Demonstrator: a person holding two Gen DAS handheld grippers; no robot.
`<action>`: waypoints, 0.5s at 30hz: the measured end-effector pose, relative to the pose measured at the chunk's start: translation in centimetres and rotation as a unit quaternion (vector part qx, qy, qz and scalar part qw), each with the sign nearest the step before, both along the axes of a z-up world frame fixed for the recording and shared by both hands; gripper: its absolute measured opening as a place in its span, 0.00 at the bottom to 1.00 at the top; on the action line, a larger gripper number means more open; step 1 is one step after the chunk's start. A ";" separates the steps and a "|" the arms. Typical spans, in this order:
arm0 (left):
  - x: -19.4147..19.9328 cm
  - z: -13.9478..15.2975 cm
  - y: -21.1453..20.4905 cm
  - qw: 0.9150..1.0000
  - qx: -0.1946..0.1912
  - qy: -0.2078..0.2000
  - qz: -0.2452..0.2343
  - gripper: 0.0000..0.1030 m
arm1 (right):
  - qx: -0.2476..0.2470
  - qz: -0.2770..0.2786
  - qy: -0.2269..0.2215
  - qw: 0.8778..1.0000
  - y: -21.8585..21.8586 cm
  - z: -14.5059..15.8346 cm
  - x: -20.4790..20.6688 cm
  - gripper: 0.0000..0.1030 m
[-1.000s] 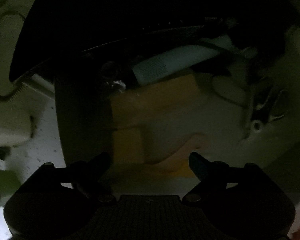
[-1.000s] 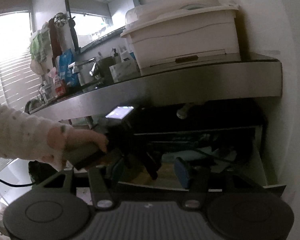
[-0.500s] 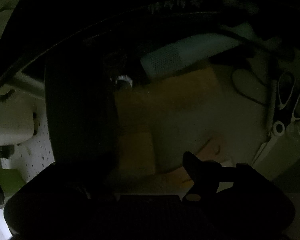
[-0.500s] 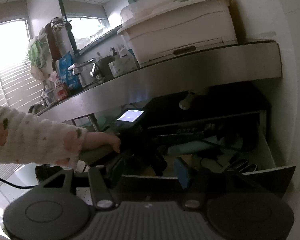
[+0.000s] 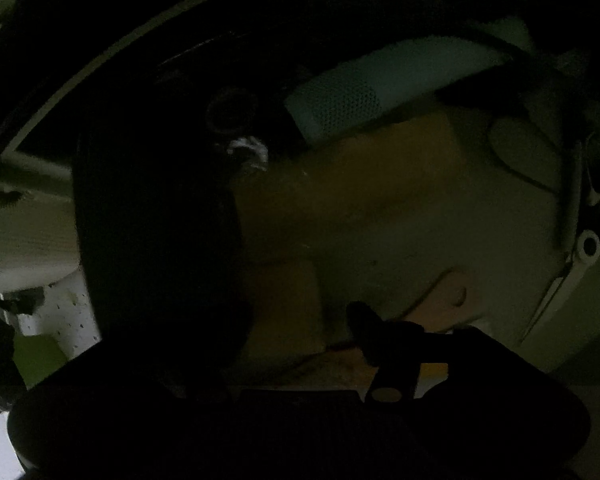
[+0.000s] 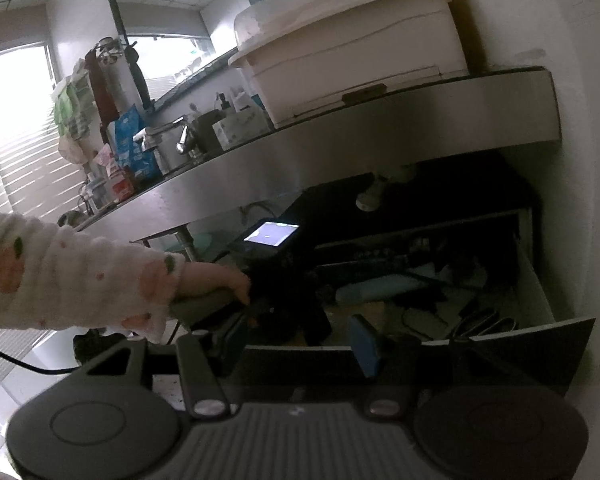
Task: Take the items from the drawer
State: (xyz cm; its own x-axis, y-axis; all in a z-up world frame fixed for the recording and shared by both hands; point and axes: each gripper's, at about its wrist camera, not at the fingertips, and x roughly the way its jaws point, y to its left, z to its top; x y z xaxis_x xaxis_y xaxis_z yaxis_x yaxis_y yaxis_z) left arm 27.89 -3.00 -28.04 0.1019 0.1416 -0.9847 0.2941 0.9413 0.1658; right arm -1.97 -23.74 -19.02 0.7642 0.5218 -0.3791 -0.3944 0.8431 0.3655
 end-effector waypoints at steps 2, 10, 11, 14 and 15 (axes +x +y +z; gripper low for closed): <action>0.1 -0.1 -0.3 1.000 0.011 0.003 -0.007 0.68 | -0.001 0.000 0.000 1.000 0.2 0.1 0.0 0.54; 1.4 2.1 1.5 1.000 -0.005 -0.009 0.028 0.47 | 0.001 -0.007 0.005 1.000 -0.2 -0.2 -0.2 0.54; 1.6 2.5 1.9 0.999 -0.012 -0.011 0.032 0.43 | 0.003 -0.008 0.007 1.000 -0.2 -0.3 -0.2 0.54; 2.0 3.4 2.5 0.999 -0.020 -0.008 0.031 0.42 | 0.007 -0.005 0.010 1.000 -0.2 -0.5 0.0 0.54; 2.1 3.6 2.6 0.999 -0.021 -0.005 0.028 0.42 | 0.006 -0.004 0.010 1.000 -0.1 -0.5 0.0 0.54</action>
